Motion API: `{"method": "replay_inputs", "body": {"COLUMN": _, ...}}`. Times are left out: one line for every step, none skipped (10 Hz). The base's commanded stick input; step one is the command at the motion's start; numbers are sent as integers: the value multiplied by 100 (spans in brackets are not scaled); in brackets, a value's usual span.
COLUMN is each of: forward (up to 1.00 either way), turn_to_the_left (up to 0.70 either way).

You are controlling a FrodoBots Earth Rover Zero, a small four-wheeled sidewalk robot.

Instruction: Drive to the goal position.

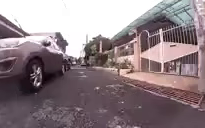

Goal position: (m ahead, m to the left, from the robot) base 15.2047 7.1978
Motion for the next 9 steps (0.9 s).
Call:
{"method": "replay_inputs", "body": {"forward": 100, "turn_to_the_left": 21}}
{"method": "replay_inputs", "body": {"forward": 100, "turn_to_the_left": 0}}
{"method": "replay_inputs", "body": {"forward": 100, "turn_to_the_left": 0}}
{"method": "replay_inputs", "body": {"forward": 100, "turn_to_the_left": 0}}
{"method": "replay_inputs", "body": {"forward": 100, "turn_to_the_left": 0}}
{"method": "replay_inputs", "body": {"forward": 100, "turn_to_the_left": 0}}
{"method": "replay_inputs", "body": {"forward": 100, "turn_to_the_left": 0}}
{"method": "replay_inputs", "body": {"forward": 100, "turn_to_the_left": 0}}
{"method": "replay_inputs", "body": {"forward": 100, "turn_to_the_left": 0}}
